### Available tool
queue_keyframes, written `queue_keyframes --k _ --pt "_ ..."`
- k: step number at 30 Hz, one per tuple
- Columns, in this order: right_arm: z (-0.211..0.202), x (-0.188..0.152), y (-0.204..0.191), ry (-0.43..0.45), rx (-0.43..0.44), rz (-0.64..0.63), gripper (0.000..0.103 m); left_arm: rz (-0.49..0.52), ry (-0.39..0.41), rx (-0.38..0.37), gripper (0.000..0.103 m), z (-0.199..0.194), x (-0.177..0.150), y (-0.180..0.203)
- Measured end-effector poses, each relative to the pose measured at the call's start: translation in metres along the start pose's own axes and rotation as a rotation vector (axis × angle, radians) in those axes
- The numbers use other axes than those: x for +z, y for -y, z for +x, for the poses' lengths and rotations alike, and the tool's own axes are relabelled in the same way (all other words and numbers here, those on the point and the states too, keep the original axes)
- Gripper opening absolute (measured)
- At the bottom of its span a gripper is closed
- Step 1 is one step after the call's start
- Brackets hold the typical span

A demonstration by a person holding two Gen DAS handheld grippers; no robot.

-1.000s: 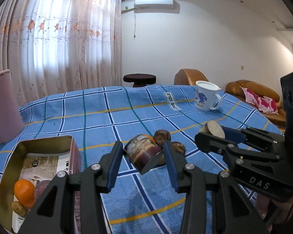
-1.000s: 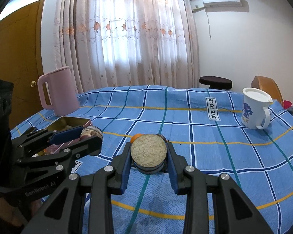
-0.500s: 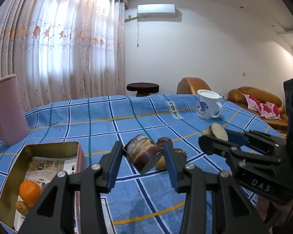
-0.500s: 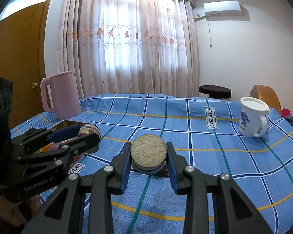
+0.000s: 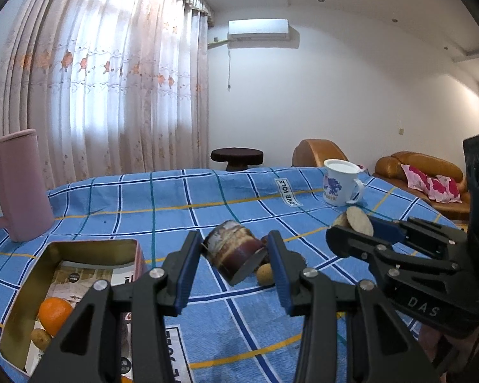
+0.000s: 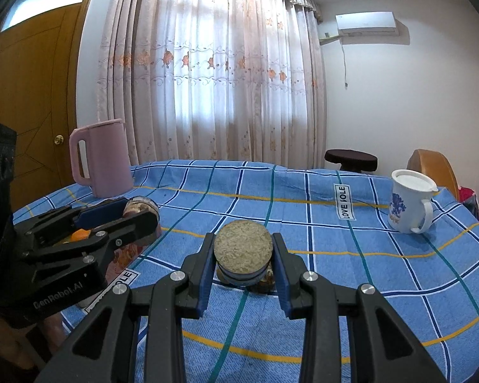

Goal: Organize fruits
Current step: 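Carry the cylindrical piece and round slice with both tools toward the tin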

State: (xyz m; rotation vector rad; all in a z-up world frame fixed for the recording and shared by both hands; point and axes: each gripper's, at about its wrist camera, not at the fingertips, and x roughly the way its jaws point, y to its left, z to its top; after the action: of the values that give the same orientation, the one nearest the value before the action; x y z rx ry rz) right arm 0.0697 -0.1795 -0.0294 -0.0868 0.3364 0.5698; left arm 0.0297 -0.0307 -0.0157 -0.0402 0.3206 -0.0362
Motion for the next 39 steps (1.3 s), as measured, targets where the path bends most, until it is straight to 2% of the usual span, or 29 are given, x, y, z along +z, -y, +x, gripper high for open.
queue_keyframes --k 7,17,28,33,39 --pt "0.001 0.001 -0.008 -0.005 0.004 -0.024 0.035 -0.016 -0.021 -0.007 0.044 -0.001 -0.001 -0.008" --pt "0.01 0.021 -0.036 -0.005 0.081 -0.043 0.035 -0.048 -0.035 0.022 0.044 -0.016 0.001 -0.033" --pt "0.031 0.041 -0.08 -0.012 0.195 -0.085 0.035 -0.103 -0.058 0.149 0.044 -0.038 0.006 -0.095" --pt "0.046 0.044 -0.107 -0.033 0.258 -0.107 0.035 -0.132 -0.107 0.218 0.044 -0.035 0.001 -0.128" --pt "0.066 0.038 -0.141 -0.085 0.325 -0.143 0.035 -0.166 -0.149 0.237 0.044 -0.04 -0.014 -0.149"
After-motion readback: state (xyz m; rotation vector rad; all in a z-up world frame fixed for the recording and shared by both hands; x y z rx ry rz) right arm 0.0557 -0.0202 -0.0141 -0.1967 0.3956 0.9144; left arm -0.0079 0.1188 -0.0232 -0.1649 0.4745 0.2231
